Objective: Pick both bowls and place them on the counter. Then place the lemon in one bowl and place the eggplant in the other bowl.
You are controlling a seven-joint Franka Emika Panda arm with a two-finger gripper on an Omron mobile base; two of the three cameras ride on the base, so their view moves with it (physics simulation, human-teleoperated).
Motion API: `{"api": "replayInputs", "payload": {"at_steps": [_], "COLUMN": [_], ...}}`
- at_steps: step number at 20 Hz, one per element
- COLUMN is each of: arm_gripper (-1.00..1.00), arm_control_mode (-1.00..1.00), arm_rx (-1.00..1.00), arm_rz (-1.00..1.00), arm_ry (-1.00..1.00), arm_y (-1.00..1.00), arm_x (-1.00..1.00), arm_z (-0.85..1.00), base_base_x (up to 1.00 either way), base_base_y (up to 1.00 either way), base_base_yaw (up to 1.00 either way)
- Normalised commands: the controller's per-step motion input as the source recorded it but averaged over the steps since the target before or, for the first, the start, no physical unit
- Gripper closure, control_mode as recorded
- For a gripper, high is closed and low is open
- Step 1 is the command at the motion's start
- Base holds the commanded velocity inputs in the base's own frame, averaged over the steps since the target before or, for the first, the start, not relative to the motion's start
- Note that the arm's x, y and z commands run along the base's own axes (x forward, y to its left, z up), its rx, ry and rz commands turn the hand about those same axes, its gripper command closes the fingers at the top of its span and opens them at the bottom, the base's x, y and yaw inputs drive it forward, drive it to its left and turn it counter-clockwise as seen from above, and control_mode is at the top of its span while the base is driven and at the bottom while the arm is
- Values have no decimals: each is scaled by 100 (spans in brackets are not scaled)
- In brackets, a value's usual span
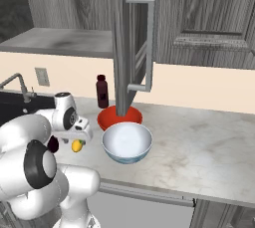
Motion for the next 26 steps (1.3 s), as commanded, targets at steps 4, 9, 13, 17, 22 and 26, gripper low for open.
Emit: {"api": "replayInputs", "payload": {"at_steps": [4, 9, 13, 17, 22, 26], "arm_gripper": [-100, -100, -100, 100, 100, 100], "arm_control_mode": [-100, -100, -100, -100, -100, -100], "arm_rx": [-3, 0, 0, 0, 0, 0], "arm_rz": [0, 0, 0, 0, 0, -1], "arm_ry": [0, 0, 0, 2, 2, 2], "arm_y": [0, -8, -10, -3, 0, 0], "arm_x": [-7, 1, -2, -1, 0, -1], "arm_z": [-24, -19, -1, 0, 0, 7], "base_base_x": [0, 0, 0, 0, 0, 0], "base_base_y": [0, 0, 0, 0, 0, 0], "base_base_yaw": [0, 0, 0, 0, 0, 0]}}
